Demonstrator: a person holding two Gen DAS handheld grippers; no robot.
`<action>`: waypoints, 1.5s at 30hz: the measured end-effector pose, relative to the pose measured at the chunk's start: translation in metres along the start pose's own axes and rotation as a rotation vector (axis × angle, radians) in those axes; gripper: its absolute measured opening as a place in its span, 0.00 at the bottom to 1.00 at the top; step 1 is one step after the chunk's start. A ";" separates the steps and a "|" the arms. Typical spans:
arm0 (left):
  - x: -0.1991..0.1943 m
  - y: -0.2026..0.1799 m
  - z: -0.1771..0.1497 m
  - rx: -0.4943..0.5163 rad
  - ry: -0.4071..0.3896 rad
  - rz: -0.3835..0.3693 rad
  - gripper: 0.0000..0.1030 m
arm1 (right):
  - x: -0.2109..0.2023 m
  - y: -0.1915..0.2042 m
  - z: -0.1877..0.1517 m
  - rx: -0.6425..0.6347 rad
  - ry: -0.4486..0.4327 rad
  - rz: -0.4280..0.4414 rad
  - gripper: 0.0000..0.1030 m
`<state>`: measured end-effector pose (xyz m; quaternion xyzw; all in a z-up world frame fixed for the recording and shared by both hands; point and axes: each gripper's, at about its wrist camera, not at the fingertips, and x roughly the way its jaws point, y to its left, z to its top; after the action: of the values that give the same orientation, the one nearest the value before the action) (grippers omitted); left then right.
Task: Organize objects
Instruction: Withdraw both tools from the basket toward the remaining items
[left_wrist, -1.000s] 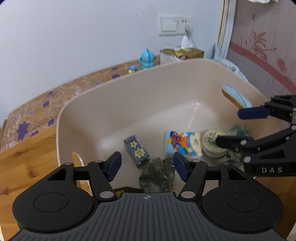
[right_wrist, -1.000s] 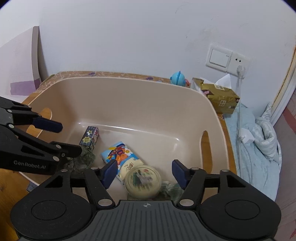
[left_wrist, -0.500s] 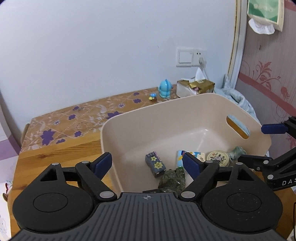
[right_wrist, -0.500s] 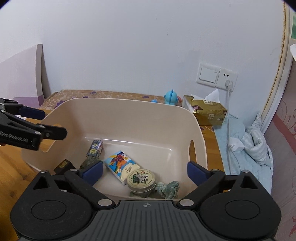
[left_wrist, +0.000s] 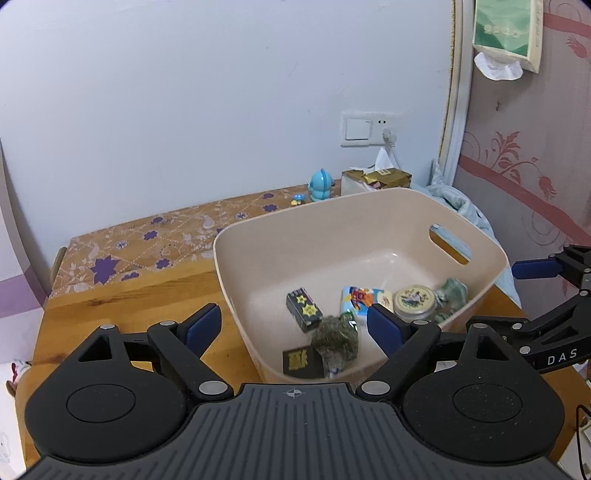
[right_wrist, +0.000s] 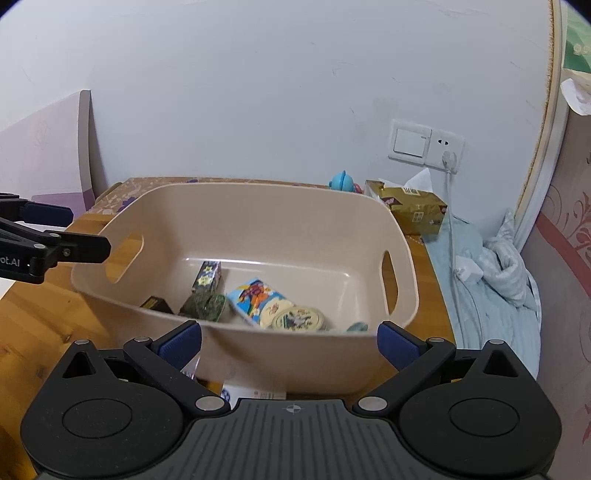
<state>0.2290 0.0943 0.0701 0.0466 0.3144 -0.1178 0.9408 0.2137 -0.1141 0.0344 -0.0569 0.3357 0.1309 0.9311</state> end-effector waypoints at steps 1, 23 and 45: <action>-0.002 0.001 -0.003 0.000 0.001 -0.004 0.85 | -0.002 0.001 -0.003 0.000 0.001 -0.002 1.00; -0.002 0.024 -0.084 -0.008 0.084 -0.041 0.85 | 0.000 0.011 -0.063 0.090 0.085 0.047 1.00; 0.041 0.023 -0.109 0.143 0.113 -0.128 0.85 | 0.020 0.037 -0.089 0.077 0.157 0.114 1.00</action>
<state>0.2035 0.1265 -0.0410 0.1000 0.3603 -0.1969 0.9063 0.1641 -0.0916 -0.0474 -0.0120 0.4150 0.1657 0.8945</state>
